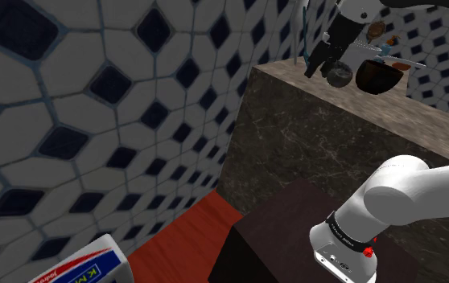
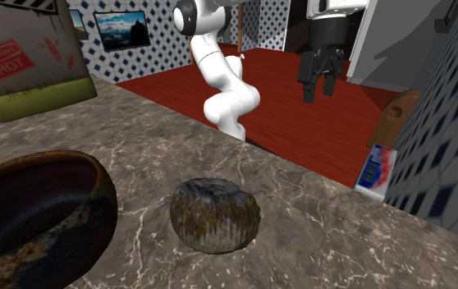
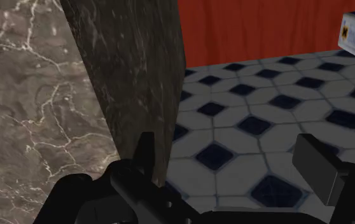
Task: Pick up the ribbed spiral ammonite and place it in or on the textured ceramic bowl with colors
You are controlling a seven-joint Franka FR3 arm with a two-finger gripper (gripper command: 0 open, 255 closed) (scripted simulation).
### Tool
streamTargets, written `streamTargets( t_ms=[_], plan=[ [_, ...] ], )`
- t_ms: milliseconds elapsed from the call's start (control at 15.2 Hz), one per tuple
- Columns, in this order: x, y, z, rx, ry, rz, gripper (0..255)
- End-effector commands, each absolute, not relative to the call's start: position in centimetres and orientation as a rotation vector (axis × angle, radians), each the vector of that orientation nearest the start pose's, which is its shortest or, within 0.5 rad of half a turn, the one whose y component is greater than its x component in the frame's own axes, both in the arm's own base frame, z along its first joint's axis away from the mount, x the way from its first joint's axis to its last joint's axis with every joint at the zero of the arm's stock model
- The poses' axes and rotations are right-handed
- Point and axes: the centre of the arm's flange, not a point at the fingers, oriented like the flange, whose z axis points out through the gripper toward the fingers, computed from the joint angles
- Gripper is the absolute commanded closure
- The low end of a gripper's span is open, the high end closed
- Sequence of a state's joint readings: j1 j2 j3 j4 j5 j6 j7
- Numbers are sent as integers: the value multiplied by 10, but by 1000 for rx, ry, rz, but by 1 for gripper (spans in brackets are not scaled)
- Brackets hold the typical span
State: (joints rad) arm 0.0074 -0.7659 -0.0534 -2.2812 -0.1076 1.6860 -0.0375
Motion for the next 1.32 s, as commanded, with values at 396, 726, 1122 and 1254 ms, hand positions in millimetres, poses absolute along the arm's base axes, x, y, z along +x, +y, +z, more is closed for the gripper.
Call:
streamTargets(
  t_ms=[396,726,1122,1254],
  plan=[
    [324,-100,619,-3270,-190,-335,0],
    [329,-158,613,-3313,-346,-392,0],
    [343,-226,611,-3352,-541,-461,0],
    [349,-248,612,-3362,-608,-485,0]
  ],
)
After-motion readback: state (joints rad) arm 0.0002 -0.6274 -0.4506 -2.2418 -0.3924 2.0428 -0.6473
